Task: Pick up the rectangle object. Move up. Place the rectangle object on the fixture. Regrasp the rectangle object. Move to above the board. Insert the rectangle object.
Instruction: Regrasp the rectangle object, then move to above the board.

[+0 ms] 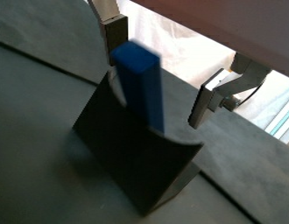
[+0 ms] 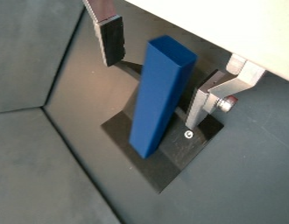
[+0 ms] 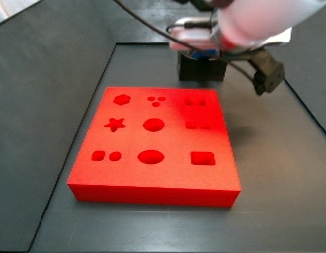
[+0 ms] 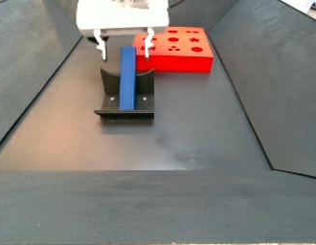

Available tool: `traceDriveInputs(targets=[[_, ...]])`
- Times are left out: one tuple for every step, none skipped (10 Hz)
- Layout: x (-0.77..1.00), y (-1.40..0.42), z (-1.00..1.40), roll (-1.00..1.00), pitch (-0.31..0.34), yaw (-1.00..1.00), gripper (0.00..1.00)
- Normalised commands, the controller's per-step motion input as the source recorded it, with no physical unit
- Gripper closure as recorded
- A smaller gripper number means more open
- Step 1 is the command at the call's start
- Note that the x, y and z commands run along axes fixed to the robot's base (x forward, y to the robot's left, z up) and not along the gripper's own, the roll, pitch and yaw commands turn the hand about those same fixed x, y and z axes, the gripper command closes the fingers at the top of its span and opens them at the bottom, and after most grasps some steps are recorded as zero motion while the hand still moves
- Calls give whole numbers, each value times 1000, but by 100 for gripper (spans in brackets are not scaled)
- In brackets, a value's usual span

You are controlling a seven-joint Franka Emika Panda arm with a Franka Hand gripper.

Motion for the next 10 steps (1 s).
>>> traceDriveInputs(targets=[[75, 0, -303, 66, 29, -25, 0], [79, -3, -209, 68, 34, -13, 0], [0, 0, 0, 0, 0, 0, 100], [30, -15, 1000, 141, 272, -85, 100], [30, -15, 1000, 141, 272, -85, 100], [28, -18, 1000, 97, 269, -12, 100], [27, -18, 1000, 36, 259, 76, 100], [29, -18, 1000, -1, 245, 130, 100], [30, -19, 1000, -14, 233, 156, 100], [35, -23, 1000, -22, 181, 202, 100]])
